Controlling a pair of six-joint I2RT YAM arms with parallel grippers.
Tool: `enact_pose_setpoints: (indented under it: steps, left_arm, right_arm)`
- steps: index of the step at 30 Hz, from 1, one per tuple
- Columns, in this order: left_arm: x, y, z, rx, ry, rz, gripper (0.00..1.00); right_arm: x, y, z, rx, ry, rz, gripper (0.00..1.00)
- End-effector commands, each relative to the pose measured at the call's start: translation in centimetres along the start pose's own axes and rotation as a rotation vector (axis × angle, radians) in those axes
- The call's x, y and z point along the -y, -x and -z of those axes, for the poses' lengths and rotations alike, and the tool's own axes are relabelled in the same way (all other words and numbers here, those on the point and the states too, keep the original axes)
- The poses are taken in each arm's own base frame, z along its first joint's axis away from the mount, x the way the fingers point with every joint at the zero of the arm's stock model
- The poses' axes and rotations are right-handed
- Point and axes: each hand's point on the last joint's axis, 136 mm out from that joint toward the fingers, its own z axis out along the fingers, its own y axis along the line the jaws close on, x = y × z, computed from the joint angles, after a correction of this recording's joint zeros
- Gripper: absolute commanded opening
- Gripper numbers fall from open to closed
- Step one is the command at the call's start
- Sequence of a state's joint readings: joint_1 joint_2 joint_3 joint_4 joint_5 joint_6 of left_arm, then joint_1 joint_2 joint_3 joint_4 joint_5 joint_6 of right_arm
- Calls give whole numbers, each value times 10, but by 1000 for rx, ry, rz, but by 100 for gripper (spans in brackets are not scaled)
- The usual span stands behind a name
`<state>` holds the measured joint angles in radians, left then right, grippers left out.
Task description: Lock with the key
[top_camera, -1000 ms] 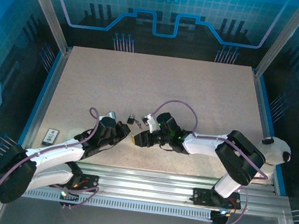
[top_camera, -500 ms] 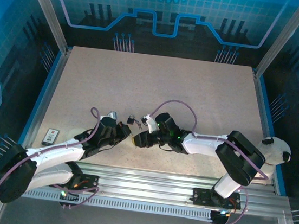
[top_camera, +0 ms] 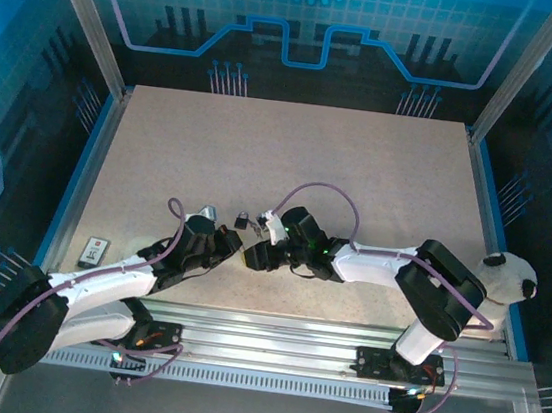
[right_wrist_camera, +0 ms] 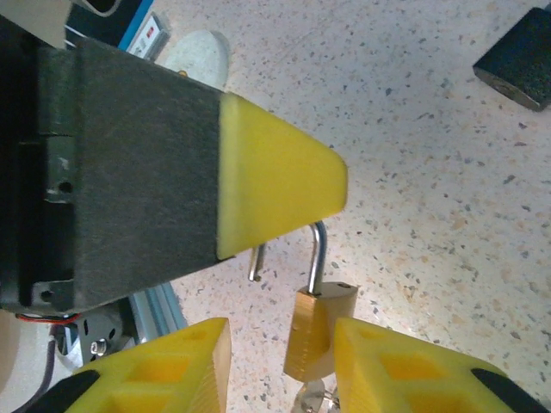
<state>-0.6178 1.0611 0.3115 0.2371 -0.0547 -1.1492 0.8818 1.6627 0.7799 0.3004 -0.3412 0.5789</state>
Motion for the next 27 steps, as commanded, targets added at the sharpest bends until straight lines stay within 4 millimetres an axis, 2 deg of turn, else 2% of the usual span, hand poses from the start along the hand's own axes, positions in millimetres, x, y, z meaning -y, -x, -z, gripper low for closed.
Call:
enact_pose_setpoints:
  steps: [1,5,6,22,27]
  left_arm:
    - [17,5,3,9,-43,-20,0]
    - [18,6,4,10,-44,-21,0]
    - [19,6,4,10,-45,-21,0]
    - [22,6,7,9,-58,-28,0]
    - [22,5,8,12,-72,-28,0]
  right_arm:
    - [1,1,-4,-5,-26,20,33]
    - [-2,4,-6,-1,-24,33,33]
    - [0,-1,-7,-19,-33,26,33]
    - [5,-2,-11,-30,-28,0,21]
    - [0,6,-5,7,29,-15,11]
